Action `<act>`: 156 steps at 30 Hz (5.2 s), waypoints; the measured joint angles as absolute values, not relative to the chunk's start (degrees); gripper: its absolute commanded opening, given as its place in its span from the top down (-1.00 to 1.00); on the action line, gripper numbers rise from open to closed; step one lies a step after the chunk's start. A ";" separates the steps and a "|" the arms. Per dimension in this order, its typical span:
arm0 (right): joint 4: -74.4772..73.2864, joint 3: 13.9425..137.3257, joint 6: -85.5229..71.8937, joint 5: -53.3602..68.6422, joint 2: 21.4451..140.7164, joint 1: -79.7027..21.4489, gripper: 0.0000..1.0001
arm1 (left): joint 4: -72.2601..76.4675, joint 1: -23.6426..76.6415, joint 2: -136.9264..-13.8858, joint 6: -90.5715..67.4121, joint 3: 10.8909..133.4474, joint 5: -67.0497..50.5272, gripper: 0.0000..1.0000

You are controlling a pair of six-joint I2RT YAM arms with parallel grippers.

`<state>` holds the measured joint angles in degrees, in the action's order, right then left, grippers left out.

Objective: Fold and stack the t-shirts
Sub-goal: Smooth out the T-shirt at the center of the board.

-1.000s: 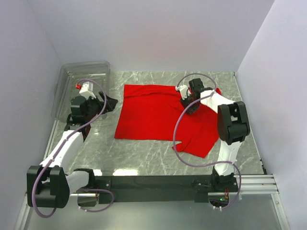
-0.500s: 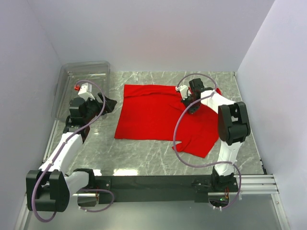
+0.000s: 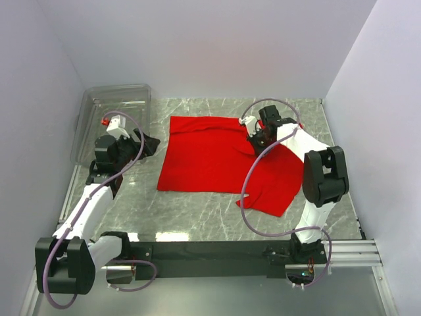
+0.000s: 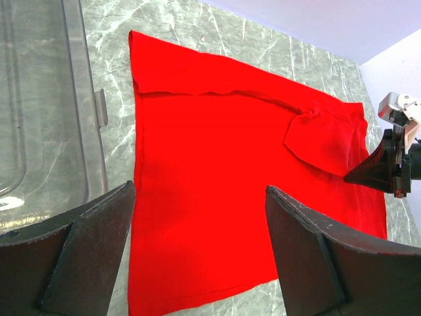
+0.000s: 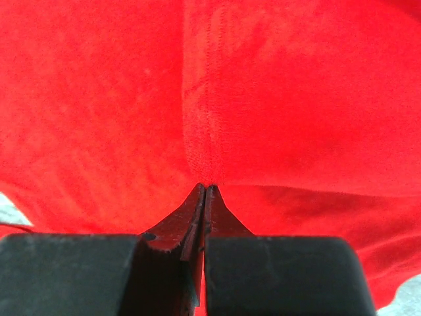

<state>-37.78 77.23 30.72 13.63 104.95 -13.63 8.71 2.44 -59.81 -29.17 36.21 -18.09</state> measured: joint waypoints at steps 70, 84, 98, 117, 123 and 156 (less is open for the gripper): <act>-20.69 100.75 -17.61 19.88 124.53 15.05 0.01 | 4.64 7.94 -111.79 -34.54 78.81 -11.94 -0.54; -23.44 104.40 -18.72 18.02 128.16 15.27 0.06 | 1.13 7.99 -120.73 -34.06 88.97 -11.18 -0.47; -24.77 104.25 -20.49 18.65 128.16 15.66 0.09 | -8.64 10.50 -127.11 -30.33 97.97 -4.25 -0.22; -27.55 106.63 -21.67 19.29 131.81 15.68 0.16 | -15.84 11.49 -132.29 -28.12 103.20 1.83 -0.02; -28.77 108.53 -21.85 19.09 132.11 15.68 0.24 | -15.77 11.49 -132.62 -28.10 103.20 1.80 -0.03; -28.71 110.72 -21.58 19.09 133.38 17.67 1.00 | -18.57 10.28 -132.94 -27.11 105.89 1.41 0.99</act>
